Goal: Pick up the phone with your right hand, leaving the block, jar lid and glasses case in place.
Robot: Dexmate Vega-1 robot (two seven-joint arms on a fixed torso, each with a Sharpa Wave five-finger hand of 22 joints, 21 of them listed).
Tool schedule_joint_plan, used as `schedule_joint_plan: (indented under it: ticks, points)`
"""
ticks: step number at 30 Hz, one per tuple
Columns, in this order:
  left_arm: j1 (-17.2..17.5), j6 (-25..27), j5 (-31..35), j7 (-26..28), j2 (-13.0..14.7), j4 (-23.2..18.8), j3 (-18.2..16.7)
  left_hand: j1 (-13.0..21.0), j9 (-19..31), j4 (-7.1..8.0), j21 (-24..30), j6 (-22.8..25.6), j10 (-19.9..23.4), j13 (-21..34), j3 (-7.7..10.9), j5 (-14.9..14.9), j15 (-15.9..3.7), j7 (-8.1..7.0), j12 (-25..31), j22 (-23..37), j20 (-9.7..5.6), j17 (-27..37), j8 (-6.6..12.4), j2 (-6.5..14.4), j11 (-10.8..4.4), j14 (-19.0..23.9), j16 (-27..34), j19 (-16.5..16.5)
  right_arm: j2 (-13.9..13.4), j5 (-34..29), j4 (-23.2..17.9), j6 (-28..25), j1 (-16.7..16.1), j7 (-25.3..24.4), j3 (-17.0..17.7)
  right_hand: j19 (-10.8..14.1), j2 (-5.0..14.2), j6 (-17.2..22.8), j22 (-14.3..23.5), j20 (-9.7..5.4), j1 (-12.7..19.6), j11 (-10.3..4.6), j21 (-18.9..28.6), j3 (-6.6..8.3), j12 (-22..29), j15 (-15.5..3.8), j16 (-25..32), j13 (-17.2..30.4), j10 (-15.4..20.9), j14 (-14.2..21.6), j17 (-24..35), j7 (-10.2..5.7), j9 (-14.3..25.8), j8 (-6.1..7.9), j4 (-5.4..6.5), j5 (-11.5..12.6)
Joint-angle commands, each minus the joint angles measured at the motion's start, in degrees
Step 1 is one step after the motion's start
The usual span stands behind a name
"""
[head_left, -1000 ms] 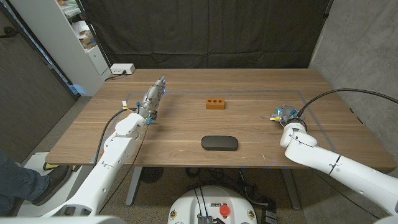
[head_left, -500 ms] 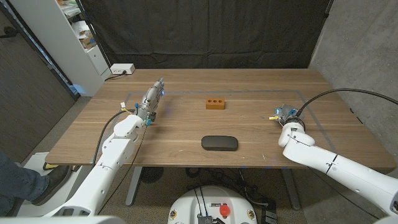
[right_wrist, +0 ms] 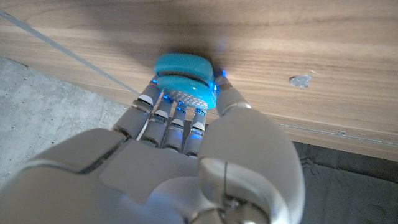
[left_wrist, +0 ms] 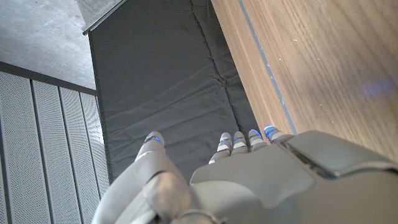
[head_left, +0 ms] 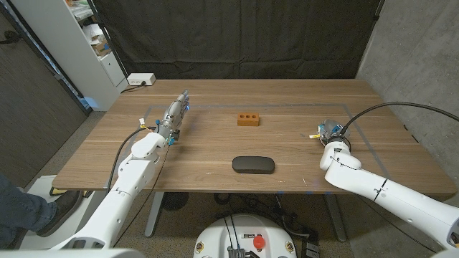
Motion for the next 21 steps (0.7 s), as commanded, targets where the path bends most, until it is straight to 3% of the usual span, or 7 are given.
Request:
schedule_joint_plan:
  ticks: [1, 21]
  points:
    - [-0.76, 0.00, 0.26, -0.15, -0.39, 1.01, 0.43, 0.19, 0.29, 0.10, 0.06, 0.11, -0.59, 0.13, -0.24, -0.10, -0.08, -0.30, 0.44, 0.22, 0.48, 0.28, 0.14, 0.53, -0.09, -3.28, 0.04, -3.25, 0.97, -0.55, 1.20, 1.94, -1.19, -2.41, 1.45, 1.25, 0.25, 1.26, 0.15, -3.62, 1.64, -3.73, 0.43, -0.05, 0.08, -6.16, 0.92, 0.15, 4.56, 1.42, 0.55, 0.12, 0.27, 0.53, 0.19, -0.49]
    - [-1.66, -0.05, 0.42, -0.07, -0.70, 1.34, 0.35, 0.13, 0.29, 0.06, 0.11, 0.14, -0.59, 0.15, -0.33, -0.14, -0.12, -0.25, 0.49, 0.23, 0.45, 0.30, 0.15, 0.60, -0.02, -3.36, 0.08, -3.38, 1.10, -0.99, 0.61, 3.42, -1.85, -2.91, 2.86, 3.54, -0.09, 2.63, 0.02, -3.16, 1.91, -3.34, 0.81, -0.94, 0.08, -6.16, 2.14, 0.13, 6.16, 3.54, 1.20, 0.59, 0.29, 0.55, 1.02, -0.81]
